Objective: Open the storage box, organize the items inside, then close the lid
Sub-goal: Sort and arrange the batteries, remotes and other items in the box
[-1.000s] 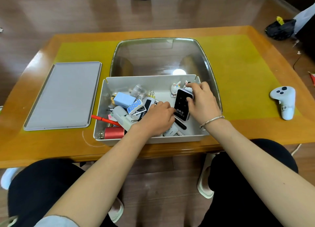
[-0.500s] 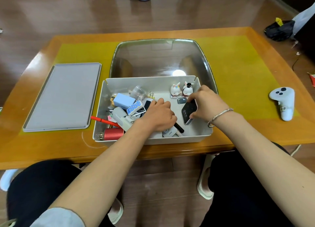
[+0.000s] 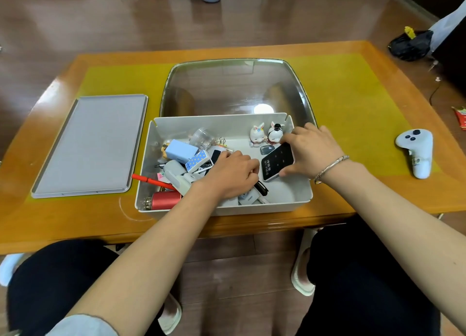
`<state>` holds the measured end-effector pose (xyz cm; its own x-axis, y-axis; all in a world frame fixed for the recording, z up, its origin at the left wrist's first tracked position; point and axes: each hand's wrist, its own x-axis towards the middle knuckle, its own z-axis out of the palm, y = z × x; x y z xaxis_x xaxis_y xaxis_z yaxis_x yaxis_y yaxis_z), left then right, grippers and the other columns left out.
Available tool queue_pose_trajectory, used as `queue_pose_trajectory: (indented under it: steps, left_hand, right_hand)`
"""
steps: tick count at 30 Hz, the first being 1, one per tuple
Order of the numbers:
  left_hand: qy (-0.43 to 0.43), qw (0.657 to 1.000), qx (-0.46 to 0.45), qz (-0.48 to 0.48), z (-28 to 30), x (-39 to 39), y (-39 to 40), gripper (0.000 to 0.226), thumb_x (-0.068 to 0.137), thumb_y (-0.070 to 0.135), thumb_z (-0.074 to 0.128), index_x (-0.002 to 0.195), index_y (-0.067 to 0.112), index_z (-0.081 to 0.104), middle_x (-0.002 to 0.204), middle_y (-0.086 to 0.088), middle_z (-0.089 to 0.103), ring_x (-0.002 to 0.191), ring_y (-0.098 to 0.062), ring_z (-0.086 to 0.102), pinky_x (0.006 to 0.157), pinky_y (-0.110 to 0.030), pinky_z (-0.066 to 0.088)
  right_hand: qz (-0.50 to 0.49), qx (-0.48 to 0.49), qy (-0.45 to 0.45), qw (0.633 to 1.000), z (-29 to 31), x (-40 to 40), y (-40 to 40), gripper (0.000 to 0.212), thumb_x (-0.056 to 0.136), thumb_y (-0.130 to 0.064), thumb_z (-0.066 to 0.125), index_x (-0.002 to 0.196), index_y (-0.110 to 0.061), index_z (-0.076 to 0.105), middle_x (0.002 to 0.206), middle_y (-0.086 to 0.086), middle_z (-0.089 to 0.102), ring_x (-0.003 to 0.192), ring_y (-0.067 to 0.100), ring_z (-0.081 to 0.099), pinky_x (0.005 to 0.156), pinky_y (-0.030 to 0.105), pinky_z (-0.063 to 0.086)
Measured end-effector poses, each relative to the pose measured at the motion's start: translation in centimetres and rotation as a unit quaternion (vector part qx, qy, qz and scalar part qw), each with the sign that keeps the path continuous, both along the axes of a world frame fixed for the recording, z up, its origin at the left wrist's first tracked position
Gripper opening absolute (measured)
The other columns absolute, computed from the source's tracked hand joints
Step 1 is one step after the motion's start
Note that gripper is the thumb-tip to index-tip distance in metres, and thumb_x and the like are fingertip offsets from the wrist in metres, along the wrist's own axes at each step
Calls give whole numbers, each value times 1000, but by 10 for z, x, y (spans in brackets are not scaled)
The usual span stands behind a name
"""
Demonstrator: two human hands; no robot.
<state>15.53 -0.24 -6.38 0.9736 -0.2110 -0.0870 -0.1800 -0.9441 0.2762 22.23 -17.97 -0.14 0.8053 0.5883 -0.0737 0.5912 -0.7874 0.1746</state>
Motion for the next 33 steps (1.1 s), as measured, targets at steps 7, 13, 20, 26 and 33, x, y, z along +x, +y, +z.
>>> queue_pose_trajectory:
  steps: [7, 13, 20, 26, 33]
  left_hand:
    - [-36, 999, -24, 1, -6, -5, 6, 38, 95, 45, 43, 91, 19, 69, 96, -3, 59, 92, -20, 43, 82, -31, 22]
    - [-41, 999, -25, -11, -4, -9, 6, 37, 92, 55, 47, 99, 29, 72, 110, 3, 57, 105, -19, 48, 90, -31, 23]
    - [-35, 999, -19, -19, -2, -12, 4, 35, 90, 58, 47, 102, 37, 72, 118, 8, 56, 112, -16, 47, 98, -32, 19]
    - [-37, 999, 18, -19, -1, -13, 4, 38, 92, 58, 43, 113, 37, 67, 122, 6, 55, 115, -17, 46, 100, -32, 20]
    - [-16, 998, 65, -9, -4, -16, -1, 52, 93, 61, 36, 133, 33, 54, 137, 2, 47, 128, -18, 39, 106, -38, 20]
  right_hand:
    - [-45, -60, -6, 997, -18, -17, 12, 56, 71, -62, 65, 109, -21, 58, 113, -1, 60, 111, 25, 41, 89, 39, 30]
    - [-48, -23, -79, 995, -20, -33, 15, 22, 84, -33, 63, 102, -21, 61, 109, -4, 60, 108, 25, 40, 86, 37, 31]
    - [-16, -77, 47, 996, -27, -28, 38, 21, 92, -10, 46, 110, -12, 58, 112, 9, 62, 106, 27, 58, 79, 33, 43]
    - [-42, -64, 46, 996, -37, -23, 44, 25, 92, -4, 43, 112, -10, 57, 113, 10, 60, 105, 29, 59, 67, 32, 37]
    - [-49, -43, 40, 997, -38, -21, 45, 24, 91, -3, 43, 111, -10, 55, 112, 10, 61, 105, 29, 58, 68, 32, 36]
